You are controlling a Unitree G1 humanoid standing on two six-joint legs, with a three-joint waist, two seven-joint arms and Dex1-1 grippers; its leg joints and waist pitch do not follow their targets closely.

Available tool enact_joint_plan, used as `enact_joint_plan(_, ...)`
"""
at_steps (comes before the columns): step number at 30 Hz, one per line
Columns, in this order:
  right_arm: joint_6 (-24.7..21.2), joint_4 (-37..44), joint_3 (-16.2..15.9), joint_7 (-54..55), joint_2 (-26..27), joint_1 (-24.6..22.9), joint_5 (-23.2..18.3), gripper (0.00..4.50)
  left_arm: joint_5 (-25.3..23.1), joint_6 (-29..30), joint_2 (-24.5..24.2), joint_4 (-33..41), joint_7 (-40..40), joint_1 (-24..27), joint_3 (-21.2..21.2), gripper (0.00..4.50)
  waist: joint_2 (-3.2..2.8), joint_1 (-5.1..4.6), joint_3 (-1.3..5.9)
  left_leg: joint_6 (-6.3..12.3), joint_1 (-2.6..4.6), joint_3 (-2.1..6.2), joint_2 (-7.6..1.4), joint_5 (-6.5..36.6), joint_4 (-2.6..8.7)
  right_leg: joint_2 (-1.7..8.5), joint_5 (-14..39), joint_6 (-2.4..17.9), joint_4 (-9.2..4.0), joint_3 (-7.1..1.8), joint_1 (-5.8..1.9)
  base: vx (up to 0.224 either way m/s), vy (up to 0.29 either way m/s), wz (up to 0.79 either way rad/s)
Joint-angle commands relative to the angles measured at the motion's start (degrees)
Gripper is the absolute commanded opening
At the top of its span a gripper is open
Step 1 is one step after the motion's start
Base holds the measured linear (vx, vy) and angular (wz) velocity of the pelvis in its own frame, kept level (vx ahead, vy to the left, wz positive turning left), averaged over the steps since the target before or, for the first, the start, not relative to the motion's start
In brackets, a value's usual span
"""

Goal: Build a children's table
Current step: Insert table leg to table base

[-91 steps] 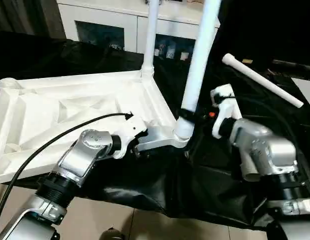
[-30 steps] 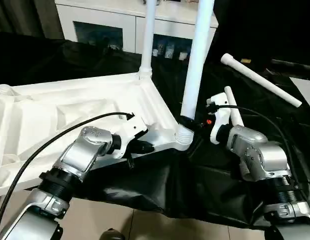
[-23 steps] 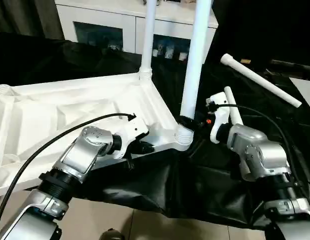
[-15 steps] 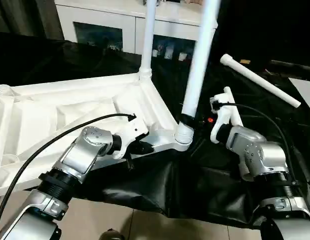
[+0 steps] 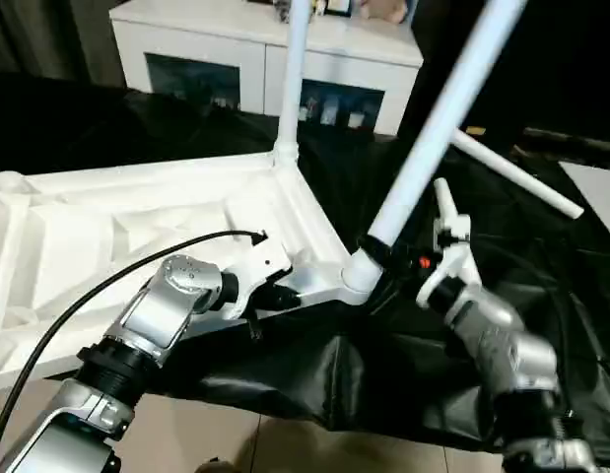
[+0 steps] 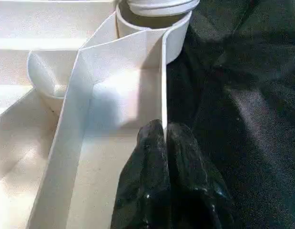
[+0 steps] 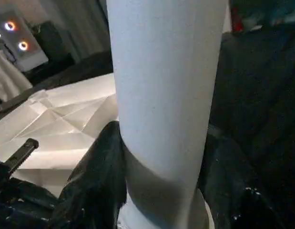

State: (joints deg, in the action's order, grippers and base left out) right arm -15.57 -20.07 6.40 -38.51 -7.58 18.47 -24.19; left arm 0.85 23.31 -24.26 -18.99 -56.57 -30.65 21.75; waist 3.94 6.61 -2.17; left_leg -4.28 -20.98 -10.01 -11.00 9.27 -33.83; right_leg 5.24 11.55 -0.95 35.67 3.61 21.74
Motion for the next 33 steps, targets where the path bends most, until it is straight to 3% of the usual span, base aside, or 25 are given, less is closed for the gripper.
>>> enact_joint_plan(1, -0.2, -4.0, -0.7, 1.5, -0.1, -3.2, 2.9, 1.85, -0.7, -0.4, 0.4, -0.1, 0.6, -0.1, 0.6, 0.0, -1.33, -0.33, 2.52, -3.83, 1.29, 1.38, -2.38, 26.7, 5.53, 3.56, 22.2, 8.5, -5.71, -2.44, -0.48, 0.0, 0.0, 0.0)
enact_joint_plan(4, 2.0, -5.8, 0.3, 2.6, 0.4, -3.7, 3.1, 1.84, -0.8, -0.5, 0.3, -0.1, 0.3, 0.0, 0.6, 0.0, -1.5, -0.37, 2.56, -3.77, 1.28, 1.28, -2.38, 26.1, 5.65, 3.36, 19.6, 9.4, -5.47, -2.43, -0.5, 0.0, 0.0, 0.0)
enact_joint_plan(10, 1.6, -5.6, 0.3, 2.1, -0.4, -2.0, 2.4, 1.84, -1.5, -1.9, 0.1, 0.0, 0.7, 0.0, 0.5, 0.0, -1.49, -0.4, 2.46, -3.54, 1.33, 1.27, -2.42, 26.6, 5.82, 3.38, 20.5, 9.1, -5.73, -2.45, -0.49, 0.0, 0.0, 0.0)
enact_joint_plan(11, 1.5, -5.4, 0.3, 2.0, -0.6, -1.6, 2.3, 1.84, -1.5, -1.4, 0.2, 0.0, 1.1, -0.1, 0.2, 0.44, -1.53, -0.41, 2.51, -3.62, 1.37, 1.27, -2.45, 26.6, 5.81, 3.4, 20.2, 9.2, -5.65, -2.45, -0.5, 0.0, 0.0, 0.0)
enact_joint_plan(12, 1.3, -4.9, 0.4, 1.7, -1.0, -0.8, 2.0, 1.84, -0.9, 0.0, 0.5, 0.0, 1.5, -0.5, -0.6, 0.55, -1.55, -0.44, 2.49, -3.66, 1.31, 1.27, -2.43, 26.3, 5.83, 3.33, 19.9, 9.4, -5.59, -2.45, -0.5, 0.0, 0.0, 0.0)
enact_joint_plan(14, 0.4, -3.2, -0.1, 0.6, -2.5, 1.4, 1.6, 1.84, 0.4, 2.5, 0.8, 0.8, 1.4, -1.0, -1.7, 0.55, -1.39, -0.45, 2.64, -3.46, 0.98, 1.22, -2.37, 24.6, 5.8, 3.29, 17.7, 9.9, -5.23, -2.38, -0.91, 0.0, 0.0, 0.0)
enact_joint_plan(20, -1.7, -0.4, -2.6, -1.7, -5.3, 4.3, 2.9, 1.84, -0.6, 1.7, -0.1, 1.6, 0.8, -0.5, -0.9, 1.06, -1.14, -0.29, 2.86, -1.76, 0.62, 0.69, -2.29, 17.4, 5.48, 3.22, 12.0, 10.4, -4.82, -2.45, -1.3, 0.0, 0.0, 0.0)
enact_joint_plan(24, -2.2, 0.3, -3.5, -2.2, -5.8, 5.3, 3.2, 1.84, -1.7, 1.2, -0.4, 2.2, 1.2, 0.1, -0.2, 1.43, -1.06, -0.39, 2.89, -1.41, 0.59, 0.62, -2.31, 15.6, 5.47, 3.06, 9.1, 11.2, -4.49, -2.36, -1.46, 0.0, 0.0, 0.0)
enact_joint_plan(33, -3.1, 0.8, -4.9, -1.7, -6.1, 5.7, 4.1, 1.84, -3.0, 5.0, -2.8, 4.8, -0.2, 1.2, 1.7, 1.46, -1.1, -0.5, 2.67, -1.6, 0.81, 0.48, -2.34, 16.7, 5.58, 3.1, 11.5, 11.0, -4.79, -2.45, -1.24, 0.0, 0.0, 0.0)
